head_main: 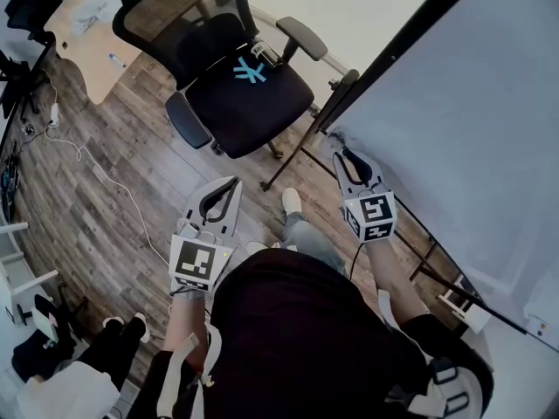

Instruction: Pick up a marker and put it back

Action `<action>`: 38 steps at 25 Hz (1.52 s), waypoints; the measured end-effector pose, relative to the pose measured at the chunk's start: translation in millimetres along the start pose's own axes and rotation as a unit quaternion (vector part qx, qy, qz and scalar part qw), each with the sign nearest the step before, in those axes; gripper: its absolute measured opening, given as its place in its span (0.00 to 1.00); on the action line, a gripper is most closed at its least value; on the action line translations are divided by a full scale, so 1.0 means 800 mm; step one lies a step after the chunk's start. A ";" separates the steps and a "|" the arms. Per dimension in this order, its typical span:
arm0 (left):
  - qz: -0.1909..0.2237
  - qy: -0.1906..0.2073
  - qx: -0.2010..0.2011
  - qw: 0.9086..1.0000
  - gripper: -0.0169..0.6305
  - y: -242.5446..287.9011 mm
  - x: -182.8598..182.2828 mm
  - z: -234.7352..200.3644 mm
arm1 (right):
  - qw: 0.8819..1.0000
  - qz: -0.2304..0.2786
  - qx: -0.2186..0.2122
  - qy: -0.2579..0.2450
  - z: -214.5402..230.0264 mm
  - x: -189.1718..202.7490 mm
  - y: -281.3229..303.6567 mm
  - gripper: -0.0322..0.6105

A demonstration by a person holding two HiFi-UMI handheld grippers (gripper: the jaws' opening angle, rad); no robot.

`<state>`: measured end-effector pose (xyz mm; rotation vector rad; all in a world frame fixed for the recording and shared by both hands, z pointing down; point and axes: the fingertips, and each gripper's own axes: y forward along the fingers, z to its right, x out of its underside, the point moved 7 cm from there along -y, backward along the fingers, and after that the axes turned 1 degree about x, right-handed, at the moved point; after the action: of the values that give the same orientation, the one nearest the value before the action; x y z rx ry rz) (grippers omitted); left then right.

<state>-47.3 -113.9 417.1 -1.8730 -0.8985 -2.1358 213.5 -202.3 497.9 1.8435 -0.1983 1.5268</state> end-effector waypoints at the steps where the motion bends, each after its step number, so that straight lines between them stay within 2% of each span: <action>1: -0.002 -0.001 0.000 1.000 0.04 -0.001 -0.001 0.001 | 1.000 -0.001 0.001 0.000 0.000 0.000 0.000 0.17; 11: 0.007 0.003 -0.004 1.000 0.04 -0.003 0.004 -0.003 | 1.000 0.020 0.010 -0.003 0.001 -0.013 -0.004 0.21; 23: 0.031 -0.004 -0.018 0.999 0.04 -0.028 0.002 -0.009 | 0.997 0.064 0.007 -0.040 -0.018 -0.076 -0.030 0.21; 29: 0.046 -0.008 -0.047 0.998 0.04 -0.059 0.002 -0.019 | 0.994 0.090 -0.017 -0.063 -0.051 -0.117 -0.040 0.21; 38: 0.058 -0.022 -0.112 0.992 0.04 -0.119 0.017 -0.035 | 0.983 0.125 -0.095 -0.090 -0.125 -0.161 -0.029 0.21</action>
<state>-120.7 -48.7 397.7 -2.0267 -0.5618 -2.2107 109.5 -165.5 375.4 1.8542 -0.6614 1.4459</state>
